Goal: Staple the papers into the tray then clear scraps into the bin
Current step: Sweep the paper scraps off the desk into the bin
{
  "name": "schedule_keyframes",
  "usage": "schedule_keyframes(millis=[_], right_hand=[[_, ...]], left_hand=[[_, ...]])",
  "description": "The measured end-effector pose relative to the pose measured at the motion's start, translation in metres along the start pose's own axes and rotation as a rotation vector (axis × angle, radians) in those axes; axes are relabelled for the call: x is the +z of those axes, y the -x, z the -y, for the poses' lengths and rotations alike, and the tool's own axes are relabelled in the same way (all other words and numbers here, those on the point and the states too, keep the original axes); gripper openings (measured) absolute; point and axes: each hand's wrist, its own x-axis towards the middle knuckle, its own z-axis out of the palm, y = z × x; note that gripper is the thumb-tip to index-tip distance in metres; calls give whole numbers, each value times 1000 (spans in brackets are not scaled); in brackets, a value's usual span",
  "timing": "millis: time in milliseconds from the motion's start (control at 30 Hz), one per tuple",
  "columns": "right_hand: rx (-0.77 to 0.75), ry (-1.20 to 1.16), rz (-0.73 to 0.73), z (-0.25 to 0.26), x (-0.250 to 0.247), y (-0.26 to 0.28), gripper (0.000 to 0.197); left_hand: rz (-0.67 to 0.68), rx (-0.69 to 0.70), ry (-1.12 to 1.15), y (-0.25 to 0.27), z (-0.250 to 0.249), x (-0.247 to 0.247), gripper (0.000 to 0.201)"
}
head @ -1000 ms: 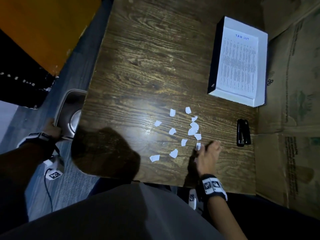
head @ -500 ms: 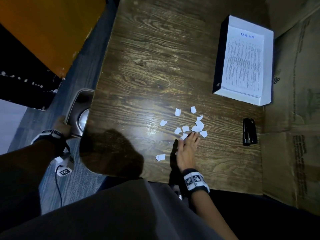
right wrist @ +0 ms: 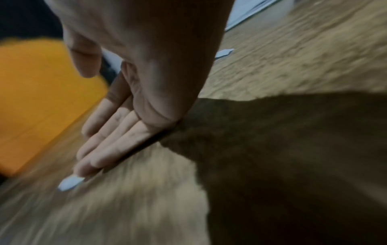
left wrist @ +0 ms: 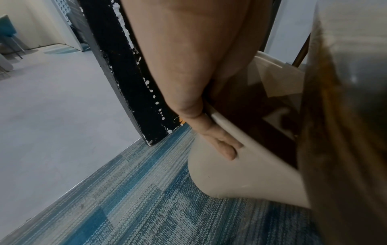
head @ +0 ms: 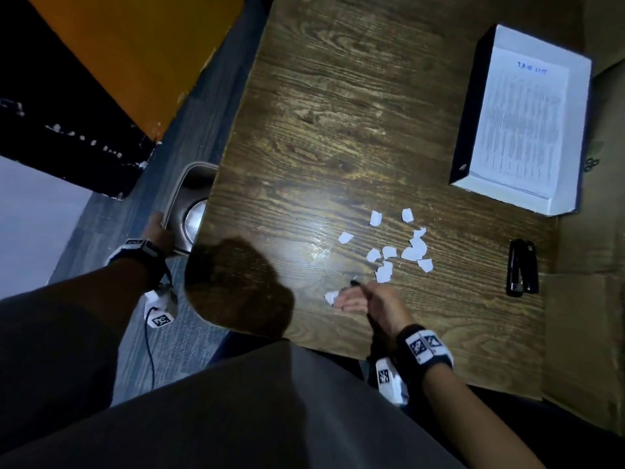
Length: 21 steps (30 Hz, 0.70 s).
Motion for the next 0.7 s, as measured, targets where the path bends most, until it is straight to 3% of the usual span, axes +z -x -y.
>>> schedule_keyframes(millis=[67, 200, 300, 367, 433, 533, 633, 700], right_hand=[[-86, -90, -112, 16, -11, -22, 50], [-152, -177, -130, 50, -20, -43, 53], [-93, -160, 25, 53, -16, -27, 65], [-8, -33, 172, 33, 2, -11, 77], [61, 35, 231, 7, 23, -3, 74], [56, -24, 100, -4, 39, -15, 58], [-16, -92, -52, 20, 30, -40, 48], [-69, -110, -126, 40, 20, -54, 43]], left_hand=[[-22, -10, -11, 10, -10, 1, 33], [12, -16, -23, 15, -14, -5, 36], [19, 26, -40, -31, 30, 4, 31], [-11, 50, -78, -27, 23, 2, 27], [-15, 41, -46, -23, 19, 2, 24], [18, 41, -12, 15, -18, -9, 32], [55, -9, -21, 0, -3, -10, 31], [19, 47, -22, -16, 13, -5, 25]])
